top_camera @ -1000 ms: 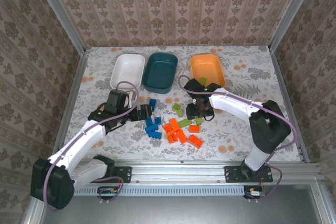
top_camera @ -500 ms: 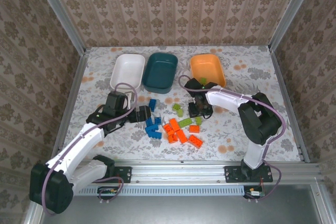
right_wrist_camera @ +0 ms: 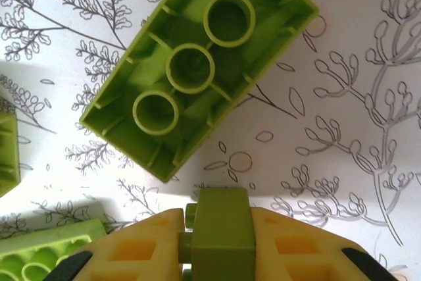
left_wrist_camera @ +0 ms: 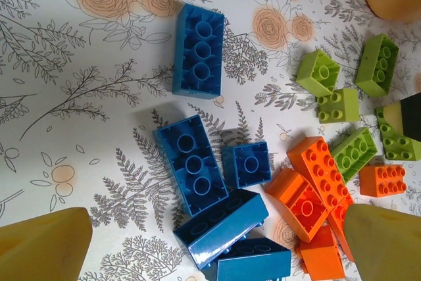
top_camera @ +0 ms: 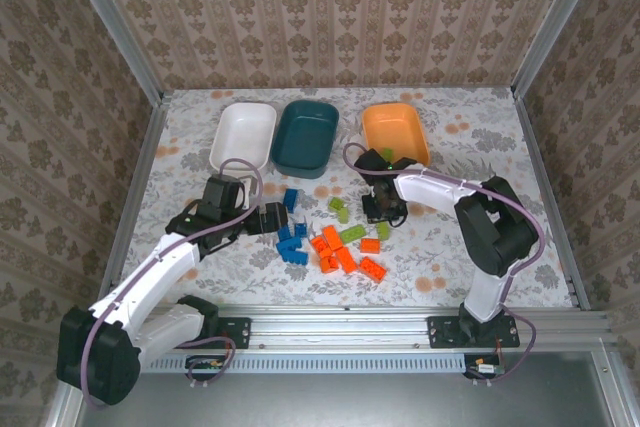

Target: Sort the legos into containers by color

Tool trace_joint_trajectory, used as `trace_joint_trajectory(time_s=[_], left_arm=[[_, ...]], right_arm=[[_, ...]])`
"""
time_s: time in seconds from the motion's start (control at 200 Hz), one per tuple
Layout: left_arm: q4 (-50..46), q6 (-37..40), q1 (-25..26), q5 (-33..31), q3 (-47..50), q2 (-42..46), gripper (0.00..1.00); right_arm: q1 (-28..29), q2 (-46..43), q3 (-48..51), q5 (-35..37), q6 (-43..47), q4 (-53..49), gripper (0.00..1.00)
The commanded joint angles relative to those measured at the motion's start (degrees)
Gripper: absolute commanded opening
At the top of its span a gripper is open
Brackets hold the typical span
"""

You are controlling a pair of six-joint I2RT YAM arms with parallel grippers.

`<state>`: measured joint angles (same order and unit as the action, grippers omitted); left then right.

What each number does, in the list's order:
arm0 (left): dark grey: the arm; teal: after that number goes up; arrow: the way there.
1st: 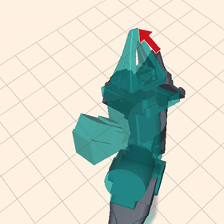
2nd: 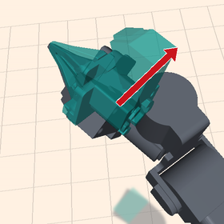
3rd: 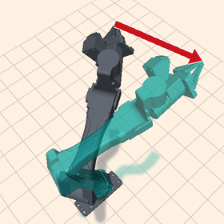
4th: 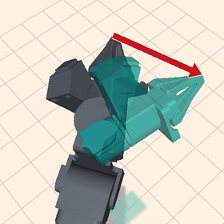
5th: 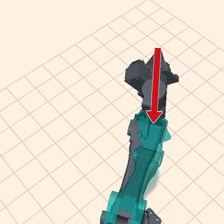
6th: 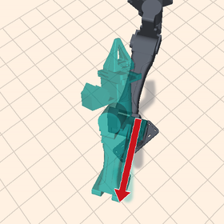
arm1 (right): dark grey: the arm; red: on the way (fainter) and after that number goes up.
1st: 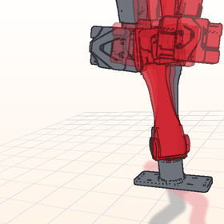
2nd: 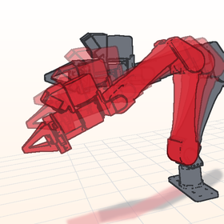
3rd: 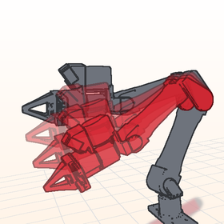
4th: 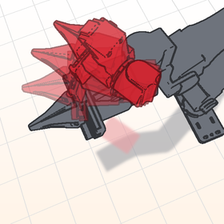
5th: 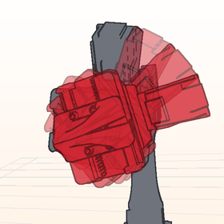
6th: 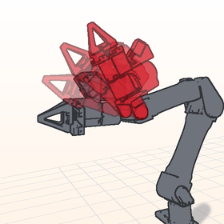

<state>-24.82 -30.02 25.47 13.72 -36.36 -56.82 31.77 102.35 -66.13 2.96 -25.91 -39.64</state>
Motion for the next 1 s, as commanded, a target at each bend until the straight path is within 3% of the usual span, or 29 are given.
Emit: trace_joint_trajectory(time_s=[0.0, 0.165, 0.315, 0.59, 0.995], left_arm=[[-0.67, -0.07, 0.20, -0.17, 0.62, 1.26, 1.00], [0.03, 0.04, 0.20, 0.13, 0.44, 0.75, 1.00], [0.38, 0.05, 0.19, 0.59, 0.41, -0.11, 1.00], [-2.39, 0.62, 0.23, -0.39, 0.72, 1.60, 1.00], [-4.01, 1.01, 0.19, -0.88, 0.81, 2.24, 1.00]], right_arm=[[-0.13, -6.71, -0.99, 0.49, -1.18, -4.12, 0.27], [-1.88, -13.64, -8.38, 1.50, 0.51, -9.34, 0.27], [-7.15, -12.23, -18.08, 1.54, 3.53, -10.73, 0.28], [-15.19, 3.42, -34.63, 1.45, 6.01, -8.37, 0.28], [-18.68, 30.00, -56.18, 4.22, 7.86, -13.60, 0.27]])
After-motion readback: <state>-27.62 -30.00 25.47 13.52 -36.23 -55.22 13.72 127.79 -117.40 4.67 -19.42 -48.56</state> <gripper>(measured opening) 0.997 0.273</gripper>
